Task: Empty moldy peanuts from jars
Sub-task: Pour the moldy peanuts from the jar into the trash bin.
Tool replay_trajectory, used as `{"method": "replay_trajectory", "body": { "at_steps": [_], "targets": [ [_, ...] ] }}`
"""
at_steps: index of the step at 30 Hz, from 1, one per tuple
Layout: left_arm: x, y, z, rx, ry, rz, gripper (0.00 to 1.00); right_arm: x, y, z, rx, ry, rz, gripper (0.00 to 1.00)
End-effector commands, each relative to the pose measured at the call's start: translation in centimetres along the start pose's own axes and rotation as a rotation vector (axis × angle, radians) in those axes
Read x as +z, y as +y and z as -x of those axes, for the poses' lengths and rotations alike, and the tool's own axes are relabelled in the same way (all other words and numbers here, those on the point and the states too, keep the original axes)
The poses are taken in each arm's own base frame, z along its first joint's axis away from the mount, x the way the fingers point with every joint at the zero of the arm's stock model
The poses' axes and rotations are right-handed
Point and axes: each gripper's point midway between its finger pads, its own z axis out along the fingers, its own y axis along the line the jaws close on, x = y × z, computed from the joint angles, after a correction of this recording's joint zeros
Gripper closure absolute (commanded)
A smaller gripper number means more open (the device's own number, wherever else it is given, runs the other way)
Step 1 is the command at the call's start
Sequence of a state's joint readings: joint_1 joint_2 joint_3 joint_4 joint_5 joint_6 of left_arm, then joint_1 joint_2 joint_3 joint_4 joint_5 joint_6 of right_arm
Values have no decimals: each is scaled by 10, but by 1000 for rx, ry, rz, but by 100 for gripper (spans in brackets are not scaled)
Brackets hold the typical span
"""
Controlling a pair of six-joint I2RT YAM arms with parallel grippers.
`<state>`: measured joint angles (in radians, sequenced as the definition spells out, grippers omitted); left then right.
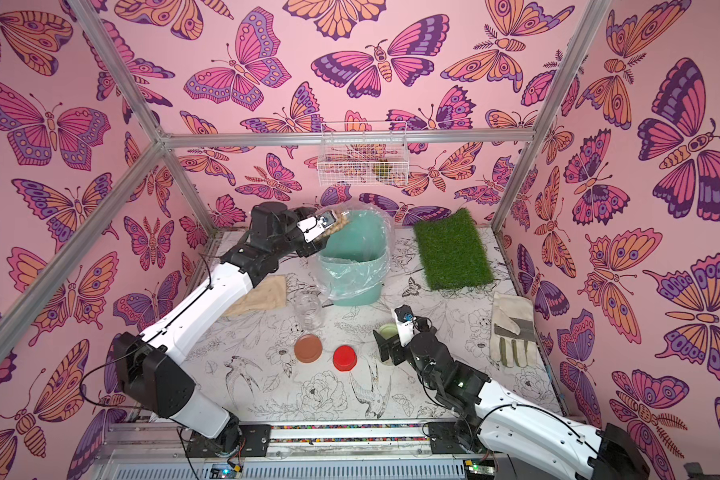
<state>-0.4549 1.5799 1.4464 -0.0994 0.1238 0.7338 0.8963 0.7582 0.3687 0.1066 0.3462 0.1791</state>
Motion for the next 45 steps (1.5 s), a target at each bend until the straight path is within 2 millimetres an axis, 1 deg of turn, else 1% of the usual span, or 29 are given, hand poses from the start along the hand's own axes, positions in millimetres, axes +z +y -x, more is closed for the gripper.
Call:
{"method": "replay_trajectory", "body": {
  "at_steps": [1,4,7,11,14,17,22,26,29,31,33,36,38,41,45],
  "targets": [
    [-8,13,34,-179,-216,69,100,-1,0,4,6,1,4,1],
    [-13,16,39,-248,-272,73,100,-1,0,5,6,-1,4,1],
    [-16,18,44,-277,-312,59,100,0,1,7,7,-1,7,1],
    [-19,18,47,-243,-317,47,100,1,2,7,14,1,12,1],
    [-21,11,46,-126,-267,0,100,1,2,7,8,2,12,1],
    [-27,1,39,30,-187,-64,100,0,2,7,4,3,11,1],
    [-35,5,26,255,-30,-121,100,2,3,5,7,0,16,1],
    [-36,9,21,427,62,-162,100,3,4,4,7,5,21,1],
    [-34,14,22,557,122,-180,100,3,4,3,7,5,18,1],
    [-31,10,24,664,153,-211,100,3,4,2,6,6,18,1],
    [-27,3,19,798,200,-256,100,3,3,1,4,9,17,1],
    [-14,4,11,974,285,-257,100,2,1,0,5,11,10,1],
    [-10,6,14,1035,301,-250,100,1,0,-1,7,7,5,1],
    [-7,8,23,1086,301,-233,100,-1,-2,-3,10,4,1,1],
    [-4,11,31,1162,313,-215,100,0,-2,-5,3,9,-1,1]
  ]
}}
